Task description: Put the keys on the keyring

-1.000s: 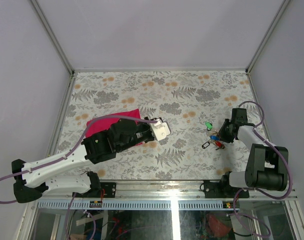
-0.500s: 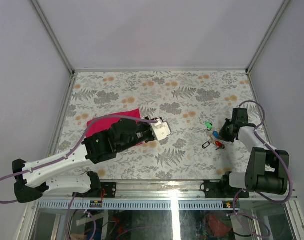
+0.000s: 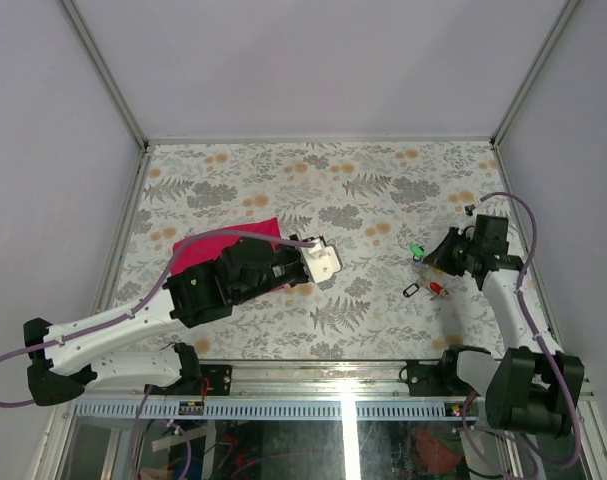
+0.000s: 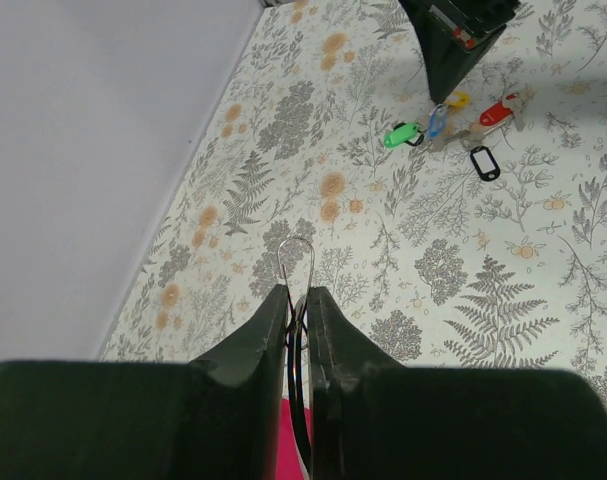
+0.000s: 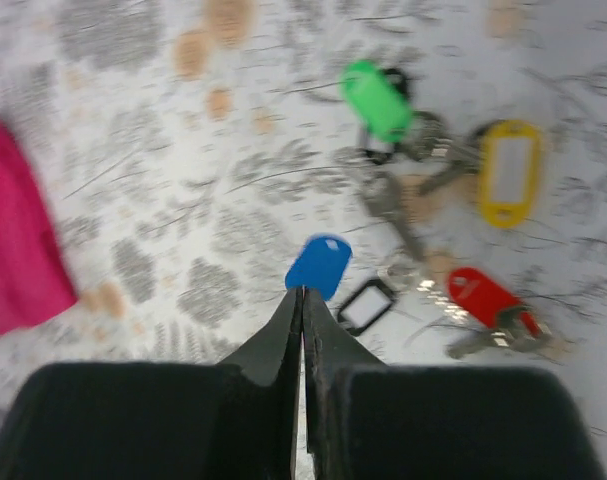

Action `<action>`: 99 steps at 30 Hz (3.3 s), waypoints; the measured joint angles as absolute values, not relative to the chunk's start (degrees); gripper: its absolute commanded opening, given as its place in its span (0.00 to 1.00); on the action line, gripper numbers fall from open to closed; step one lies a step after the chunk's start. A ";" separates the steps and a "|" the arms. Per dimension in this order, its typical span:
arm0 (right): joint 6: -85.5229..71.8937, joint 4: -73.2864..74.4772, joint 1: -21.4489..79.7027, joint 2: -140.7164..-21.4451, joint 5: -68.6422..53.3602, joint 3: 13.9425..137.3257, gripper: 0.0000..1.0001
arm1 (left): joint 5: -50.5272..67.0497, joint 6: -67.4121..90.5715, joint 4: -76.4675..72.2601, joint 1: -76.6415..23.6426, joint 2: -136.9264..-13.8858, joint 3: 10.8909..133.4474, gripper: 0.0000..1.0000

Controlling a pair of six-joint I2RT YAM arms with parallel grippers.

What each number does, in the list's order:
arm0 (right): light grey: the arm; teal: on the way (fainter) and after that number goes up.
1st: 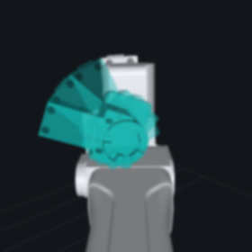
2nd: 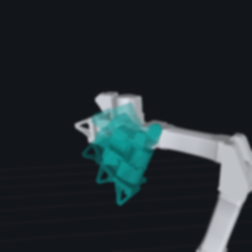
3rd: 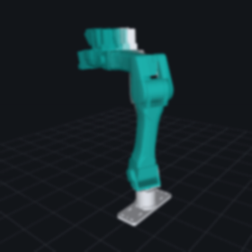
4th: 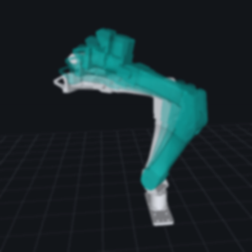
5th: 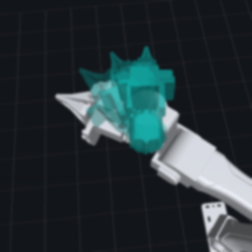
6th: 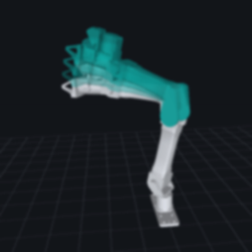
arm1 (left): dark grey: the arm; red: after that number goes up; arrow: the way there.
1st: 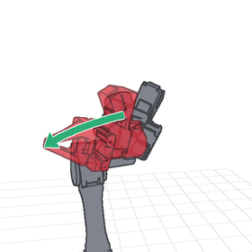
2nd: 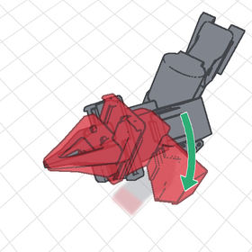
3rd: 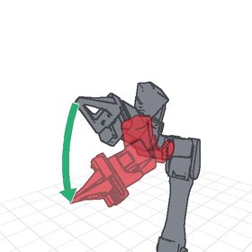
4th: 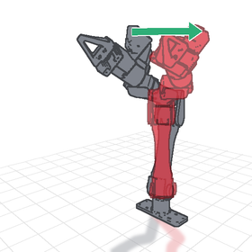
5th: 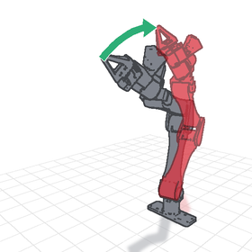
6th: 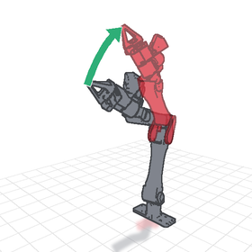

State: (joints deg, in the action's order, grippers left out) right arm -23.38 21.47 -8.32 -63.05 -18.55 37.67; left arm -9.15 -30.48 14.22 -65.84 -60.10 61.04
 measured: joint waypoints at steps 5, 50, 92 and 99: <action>-25.63 17.80 -8.32 -56.93 -32.10 37.65 0.00 | -7.70 -30.22 14.22 -65.84 -60.10 61.04 0.00; -47.37 33.26 44.58 -67.81 -2.39 80.05 0.00 | -4.67 -30.79 16.73 -65.95 -60.31 61.01 0.00; -30.35 57.30 49.12 -76.01 16.08 68.75 0.00 | -19.40 -31.18 11.53 -65.95 -56.01 57.34 0.00; -28.25 58.87 49.12 -83.07 11.27 66.24 0.00 | -25.12 -31.55 6.63 -65.95 -53.15 55.46 0.00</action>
State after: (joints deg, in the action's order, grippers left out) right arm -28.25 58.87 49.12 -83.07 11.27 66.24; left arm -25.12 -31.55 6.63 -65.95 -53.15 55.46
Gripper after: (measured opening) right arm 0.009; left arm 0.105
